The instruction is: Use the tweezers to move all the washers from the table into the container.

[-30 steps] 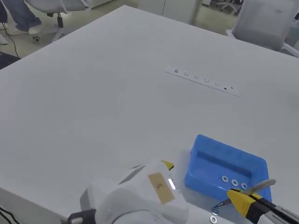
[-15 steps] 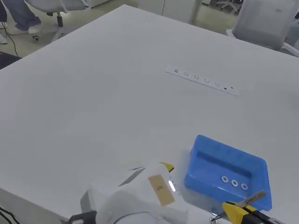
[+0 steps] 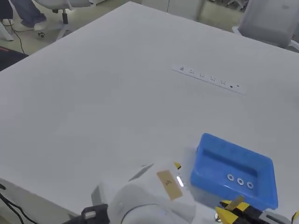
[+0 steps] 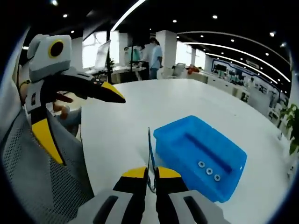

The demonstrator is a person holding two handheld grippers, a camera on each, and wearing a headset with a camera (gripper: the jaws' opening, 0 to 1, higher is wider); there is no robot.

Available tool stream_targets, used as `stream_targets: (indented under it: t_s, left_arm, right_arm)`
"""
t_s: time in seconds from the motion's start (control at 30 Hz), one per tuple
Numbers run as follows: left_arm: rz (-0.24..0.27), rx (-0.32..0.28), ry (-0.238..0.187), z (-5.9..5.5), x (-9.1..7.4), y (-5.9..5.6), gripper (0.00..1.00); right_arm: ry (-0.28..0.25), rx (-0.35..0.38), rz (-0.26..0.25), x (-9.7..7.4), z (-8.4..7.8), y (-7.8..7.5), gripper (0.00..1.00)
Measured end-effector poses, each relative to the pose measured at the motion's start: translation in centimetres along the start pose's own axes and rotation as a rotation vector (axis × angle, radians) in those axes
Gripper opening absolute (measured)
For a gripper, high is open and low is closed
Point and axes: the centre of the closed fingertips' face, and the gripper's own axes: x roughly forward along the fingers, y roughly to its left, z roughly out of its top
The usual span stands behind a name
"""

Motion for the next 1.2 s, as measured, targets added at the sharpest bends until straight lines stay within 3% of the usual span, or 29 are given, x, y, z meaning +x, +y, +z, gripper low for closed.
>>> stream_targets:
  t_s: [0.17, 0.27, 0.33, 0.47, 0.57, 0.67, 1.0, 1.2]
  left_arm:
    - [-0.016, 0.009, -0.014, 0.3, -0.1, -0.4, 0.8]
    - [-0.017, 0.018, -0.009, 0.2, 0.0, -0.5, 0.8]
    - [-0.008, 0.012, -0.017, 0.3, -0.1, -0.3, 0.8]
    - [0.004, -0.002, -0.029, 0.5, -0.2, 0.0, 0.8]
    - [0.013, 0.008, -0.031, 0.5, -0.3, 0.1, 0.8]
    - [0.027, 0.006, -0.032, 0.5, -0.3, 0.4, 0.8]
    - [0.023, 0.007, -0.031, 0.5, -0.3, 0.3, 0.8]
    - [0.012, 0.011, -0.03, 0.5, -0.2, 0.1, 0.8]
  right_arm:
    - [-0.017, 0.084, -0.015, -0.2, -0.1, -0.7, 0.03]
    - [-0.036, 0.177, -0.024, -0.3, -0.1, -1.0, 0.03]
    - [-0.079, 0.262, -0.03, -0.5, 0.4, -1.4, 0.03]
    - [-0.128, 0.288, -0.032, -1.4, 1.9, -2.3, 0.03]
    - [-0.108, 0.249, -0.025, -1.7, 2.6, -2.5, 0.03]
    - [-0.13, 0.231, -0.014, -1.9, 3.7, -2.8, 0.03]
    - [-0.243, 0.306, -0.022, -2.4, 6.9, -3.9, 0.03]
    - [-0.267, 0.32, -0.034, -1.7, 7.8, -5.1, 0.03]
